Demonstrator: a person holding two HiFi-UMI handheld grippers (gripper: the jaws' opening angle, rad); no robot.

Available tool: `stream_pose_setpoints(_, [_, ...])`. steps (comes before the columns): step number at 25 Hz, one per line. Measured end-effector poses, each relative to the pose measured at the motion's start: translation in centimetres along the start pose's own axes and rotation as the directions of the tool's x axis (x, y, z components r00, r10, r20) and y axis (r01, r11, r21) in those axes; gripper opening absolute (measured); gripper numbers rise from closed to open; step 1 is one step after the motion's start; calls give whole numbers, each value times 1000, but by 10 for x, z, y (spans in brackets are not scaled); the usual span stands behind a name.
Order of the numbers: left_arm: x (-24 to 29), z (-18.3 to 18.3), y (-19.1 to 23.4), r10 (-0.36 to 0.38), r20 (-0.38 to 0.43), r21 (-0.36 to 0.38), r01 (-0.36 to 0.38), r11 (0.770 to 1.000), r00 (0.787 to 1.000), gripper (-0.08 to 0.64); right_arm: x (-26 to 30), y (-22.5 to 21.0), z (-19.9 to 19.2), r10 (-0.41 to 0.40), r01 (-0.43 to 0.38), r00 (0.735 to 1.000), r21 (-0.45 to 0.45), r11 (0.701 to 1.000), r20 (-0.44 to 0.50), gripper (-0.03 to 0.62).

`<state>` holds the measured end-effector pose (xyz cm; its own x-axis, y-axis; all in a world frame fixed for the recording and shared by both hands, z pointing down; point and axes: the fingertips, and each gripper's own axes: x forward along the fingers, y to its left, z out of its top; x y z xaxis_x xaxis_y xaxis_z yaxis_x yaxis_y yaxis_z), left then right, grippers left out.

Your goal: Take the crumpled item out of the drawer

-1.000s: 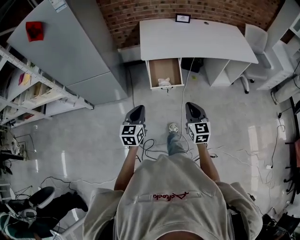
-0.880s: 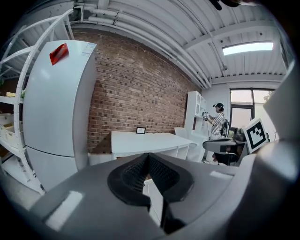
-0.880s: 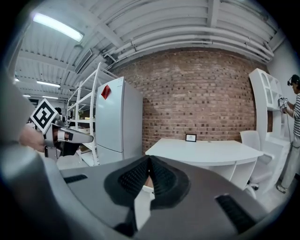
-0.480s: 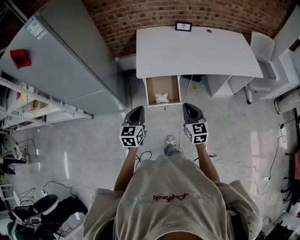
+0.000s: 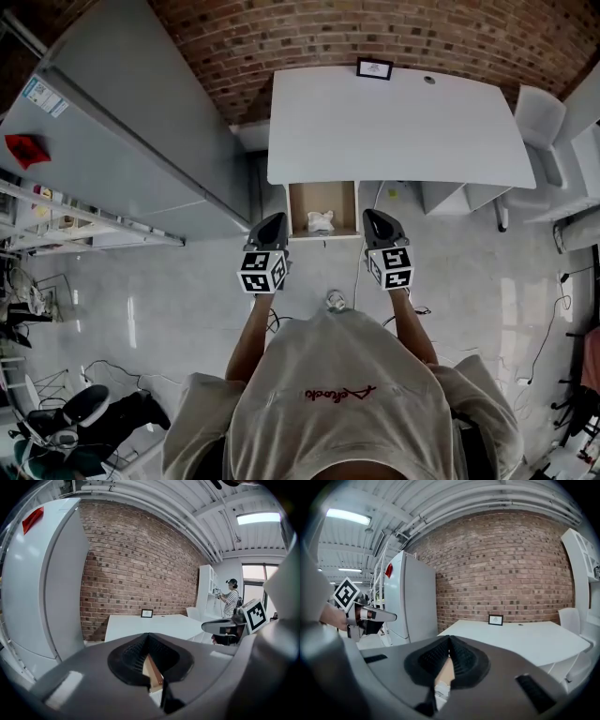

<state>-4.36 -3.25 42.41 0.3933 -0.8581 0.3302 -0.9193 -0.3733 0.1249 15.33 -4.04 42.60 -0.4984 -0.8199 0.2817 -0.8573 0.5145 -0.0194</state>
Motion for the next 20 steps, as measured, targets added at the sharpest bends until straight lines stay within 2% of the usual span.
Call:
stream_pose_setpoints(6, [22,12,8,23,0,5,-23,1000,1000,9,23,-18,-1,22,-22,1000,6,1000,-14,12])
stream_pose_setpoints(14, [25,11,24,55,-16,-3,-55,998,998,9,44,-7,-8,76,-76,996,17,997,-47,12])
stream_pose_setpoints(20, [25,-3,38,58,-43,-20,-59,998,997,9,57,7,-15,94,-93,993,24,995,-72,12])
